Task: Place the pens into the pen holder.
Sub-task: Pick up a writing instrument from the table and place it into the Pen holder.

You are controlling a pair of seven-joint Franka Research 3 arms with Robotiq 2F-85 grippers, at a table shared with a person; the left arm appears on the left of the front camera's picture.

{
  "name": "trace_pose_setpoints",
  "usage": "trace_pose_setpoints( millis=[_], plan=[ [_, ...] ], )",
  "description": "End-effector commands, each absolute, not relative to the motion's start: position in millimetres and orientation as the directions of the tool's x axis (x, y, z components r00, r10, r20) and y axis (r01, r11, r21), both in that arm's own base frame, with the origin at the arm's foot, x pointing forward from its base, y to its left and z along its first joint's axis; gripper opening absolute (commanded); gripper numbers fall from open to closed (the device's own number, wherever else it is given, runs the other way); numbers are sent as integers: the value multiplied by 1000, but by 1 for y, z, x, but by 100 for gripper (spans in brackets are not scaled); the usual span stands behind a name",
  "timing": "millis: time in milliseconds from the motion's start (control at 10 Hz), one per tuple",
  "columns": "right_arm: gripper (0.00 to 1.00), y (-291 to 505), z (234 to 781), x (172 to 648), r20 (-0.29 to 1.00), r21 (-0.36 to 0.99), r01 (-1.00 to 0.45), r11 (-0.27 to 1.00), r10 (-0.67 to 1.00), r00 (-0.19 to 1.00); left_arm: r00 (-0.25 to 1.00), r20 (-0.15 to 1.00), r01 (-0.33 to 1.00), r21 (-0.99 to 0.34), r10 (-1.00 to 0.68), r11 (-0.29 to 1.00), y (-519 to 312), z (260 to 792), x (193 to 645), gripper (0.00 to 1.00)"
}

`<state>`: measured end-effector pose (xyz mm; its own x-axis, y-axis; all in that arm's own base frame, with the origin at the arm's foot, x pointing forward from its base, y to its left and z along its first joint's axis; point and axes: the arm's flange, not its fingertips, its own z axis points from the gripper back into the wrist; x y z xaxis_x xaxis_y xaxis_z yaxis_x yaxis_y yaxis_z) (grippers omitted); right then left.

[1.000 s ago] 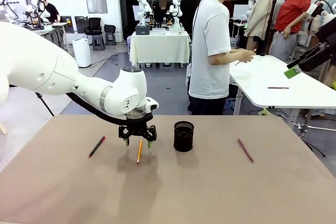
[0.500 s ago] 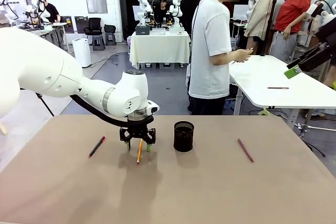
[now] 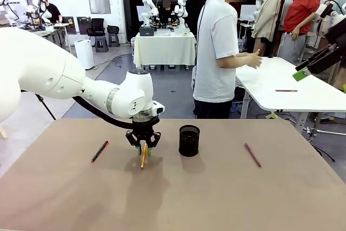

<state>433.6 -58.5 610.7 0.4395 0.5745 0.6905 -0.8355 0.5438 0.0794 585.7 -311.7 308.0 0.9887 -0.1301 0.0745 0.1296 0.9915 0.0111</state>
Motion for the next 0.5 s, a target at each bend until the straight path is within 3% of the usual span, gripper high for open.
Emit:
trace_pose_setpoints(
  millis=[0, 400],
  plan=[
    [100, -58, 612, 433, 698, 79, -841, 535, 573, 430, 993, 55, 102, 22, -103, 995, -310, 304, 585, 0],
    [100, -58, 612, 433, 698, 79, -841, 535, 573, 430, 988, 42, 146, -12, -146, 989, -299, 313, 578, 0]
  ],
)
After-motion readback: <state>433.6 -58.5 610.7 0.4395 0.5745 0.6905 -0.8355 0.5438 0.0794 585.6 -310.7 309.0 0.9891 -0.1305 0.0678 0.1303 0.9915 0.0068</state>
